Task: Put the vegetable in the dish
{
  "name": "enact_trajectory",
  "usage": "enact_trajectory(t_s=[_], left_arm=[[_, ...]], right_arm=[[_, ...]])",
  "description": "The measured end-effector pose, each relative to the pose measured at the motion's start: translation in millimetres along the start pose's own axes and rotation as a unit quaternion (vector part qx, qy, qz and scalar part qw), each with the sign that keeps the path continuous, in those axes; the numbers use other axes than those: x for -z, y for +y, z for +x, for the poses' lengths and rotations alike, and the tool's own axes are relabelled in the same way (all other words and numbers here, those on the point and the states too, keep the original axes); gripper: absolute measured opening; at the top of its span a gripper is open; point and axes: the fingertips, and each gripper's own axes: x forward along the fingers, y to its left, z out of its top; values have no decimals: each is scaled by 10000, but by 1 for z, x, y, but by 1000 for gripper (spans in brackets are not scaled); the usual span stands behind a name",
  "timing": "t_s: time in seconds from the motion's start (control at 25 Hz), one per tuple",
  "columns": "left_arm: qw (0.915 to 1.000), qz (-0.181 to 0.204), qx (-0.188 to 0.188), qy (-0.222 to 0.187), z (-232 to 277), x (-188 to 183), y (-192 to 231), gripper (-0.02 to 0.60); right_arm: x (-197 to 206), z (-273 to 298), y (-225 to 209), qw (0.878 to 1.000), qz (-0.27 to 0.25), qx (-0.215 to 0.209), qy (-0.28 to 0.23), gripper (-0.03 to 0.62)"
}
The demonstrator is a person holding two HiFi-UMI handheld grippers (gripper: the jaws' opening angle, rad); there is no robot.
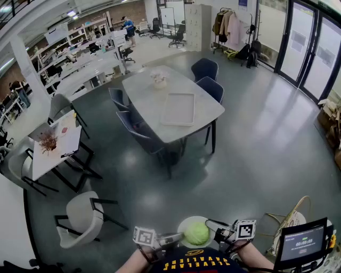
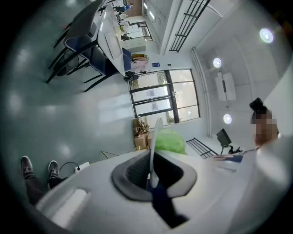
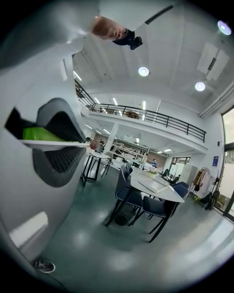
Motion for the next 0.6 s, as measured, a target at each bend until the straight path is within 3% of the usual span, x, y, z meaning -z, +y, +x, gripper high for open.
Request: enact_trajectory(t_s=[0.36,0.6], left_arm=[[10000,-8,-43,-8,-7,-2,-2,14],[9998,24,-44,-209,-12,-11,-8,15]], right_arm=[[7,1,-7,9998,98,131,141,41],[0,7,6,9982,-483,192,311,31]])
